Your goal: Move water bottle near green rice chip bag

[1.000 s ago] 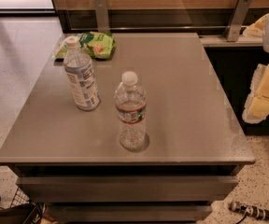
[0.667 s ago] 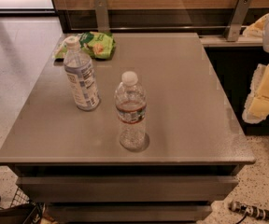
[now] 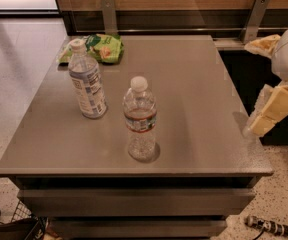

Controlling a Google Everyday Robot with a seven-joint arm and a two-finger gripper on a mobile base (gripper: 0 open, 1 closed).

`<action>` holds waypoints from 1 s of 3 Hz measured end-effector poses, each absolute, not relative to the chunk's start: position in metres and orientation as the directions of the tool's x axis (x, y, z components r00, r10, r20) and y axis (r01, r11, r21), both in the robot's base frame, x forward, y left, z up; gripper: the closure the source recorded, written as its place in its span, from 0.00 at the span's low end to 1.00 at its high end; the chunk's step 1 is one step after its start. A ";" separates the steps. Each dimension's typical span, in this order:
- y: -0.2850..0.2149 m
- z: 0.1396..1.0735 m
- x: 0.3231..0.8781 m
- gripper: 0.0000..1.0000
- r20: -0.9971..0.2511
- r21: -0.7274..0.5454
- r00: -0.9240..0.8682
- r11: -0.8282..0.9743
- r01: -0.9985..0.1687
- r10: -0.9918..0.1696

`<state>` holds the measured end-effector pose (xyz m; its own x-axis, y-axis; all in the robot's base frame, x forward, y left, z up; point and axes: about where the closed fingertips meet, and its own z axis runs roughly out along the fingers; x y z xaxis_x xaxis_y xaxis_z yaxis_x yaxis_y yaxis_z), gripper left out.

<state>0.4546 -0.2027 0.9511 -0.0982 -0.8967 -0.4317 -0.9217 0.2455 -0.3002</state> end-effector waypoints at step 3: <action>-0.137 0.905 0.459 0.00 -0.886 -0.122 -0.005 0.244 -0.962 -0.464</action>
Offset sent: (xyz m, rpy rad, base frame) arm 0.0205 0.0736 -0.0381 0.7855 -0.0050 0.1972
